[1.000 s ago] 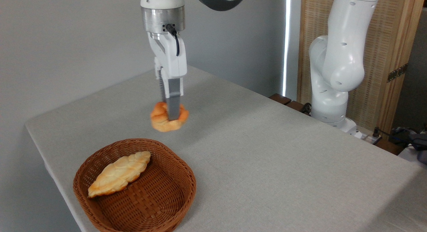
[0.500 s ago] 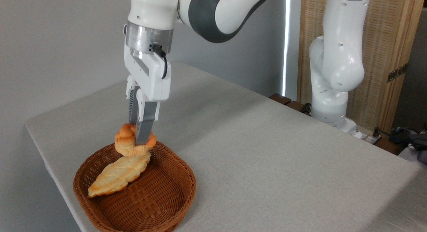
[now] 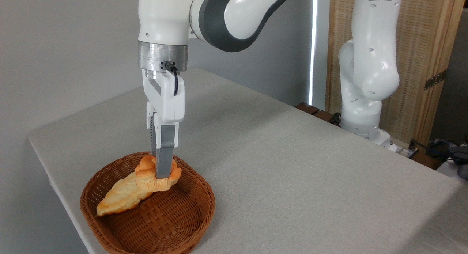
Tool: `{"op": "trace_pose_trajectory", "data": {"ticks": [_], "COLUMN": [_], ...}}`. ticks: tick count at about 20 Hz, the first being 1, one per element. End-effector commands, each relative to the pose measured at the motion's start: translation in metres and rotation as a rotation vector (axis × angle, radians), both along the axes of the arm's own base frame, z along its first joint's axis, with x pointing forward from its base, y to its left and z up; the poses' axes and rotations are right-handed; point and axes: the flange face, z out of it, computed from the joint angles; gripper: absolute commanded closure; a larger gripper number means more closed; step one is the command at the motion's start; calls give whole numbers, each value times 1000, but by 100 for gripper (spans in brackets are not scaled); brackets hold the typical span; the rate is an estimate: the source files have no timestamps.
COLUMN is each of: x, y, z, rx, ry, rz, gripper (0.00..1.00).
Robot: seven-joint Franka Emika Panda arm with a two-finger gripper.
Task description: Put bread into the basket
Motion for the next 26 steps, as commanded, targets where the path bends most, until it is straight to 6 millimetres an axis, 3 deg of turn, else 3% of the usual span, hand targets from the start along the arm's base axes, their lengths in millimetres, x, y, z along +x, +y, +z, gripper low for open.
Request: {"op": "trace_pose_trajectory", "data": {"ticks": [1,11,17,21,23,26], "x": [-1,-1,1,-17,-21,-26], "y": [0,-3,-9,-14,7,16], "z": [1,2,43,80,89,99], "rx": [10,-9,-192,-147,-227,-285], "ry": [-18,-20,-57,170,244,327], "rz": [-10,2,262,303,363,397], "gripper": [0,0,0,0,0,0]}}
